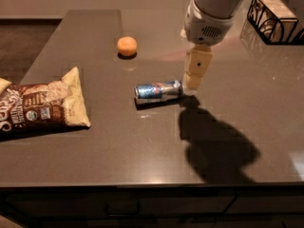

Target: Place redbull can upright

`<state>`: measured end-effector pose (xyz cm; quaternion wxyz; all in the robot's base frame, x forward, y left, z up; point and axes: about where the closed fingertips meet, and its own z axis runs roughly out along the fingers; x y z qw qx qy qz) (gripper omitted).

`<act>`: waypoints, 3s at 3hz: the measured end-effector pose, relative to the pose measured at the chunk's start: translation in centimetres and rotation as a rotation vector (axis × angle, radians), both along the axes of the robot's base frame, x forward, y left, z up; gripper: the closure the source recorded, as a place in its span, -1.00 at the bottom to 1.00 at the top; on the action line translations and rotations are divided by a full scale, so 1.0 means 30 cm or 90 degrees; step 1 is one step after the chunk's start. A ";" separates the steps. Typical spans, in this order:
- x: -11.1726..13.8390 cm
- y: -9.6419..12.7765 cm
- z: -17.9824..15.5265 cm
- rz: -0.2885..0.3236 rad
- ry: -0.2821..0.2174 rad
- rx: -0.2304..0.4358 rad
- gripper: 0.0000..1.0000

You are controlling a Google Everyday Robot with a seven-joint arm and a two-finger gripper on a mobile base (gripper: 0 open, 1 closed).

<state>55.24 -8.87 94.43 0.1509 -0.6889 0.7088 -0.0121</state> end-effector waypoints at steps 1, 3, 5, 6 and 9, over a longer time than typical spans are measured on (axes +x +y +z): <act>0.057 0.117 -0.118 0.038 0.027 -0.016 -1.00; 0.081 0.196 -0.295 0.068 0.070 -0.060 -1.00; 0.084 0.231 -0.347 0.072 0.096 -0.087 -0.24; 0.093 0.217 -0.344 0.056 0.126 -0.070 0.23; 0.136 0.110 -0.072 -0.021 0.112 0.335 1.00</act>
Offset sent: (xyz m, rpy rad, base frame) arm 0.0316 0.0713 -0.1060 -0.1121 0.1387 0.1267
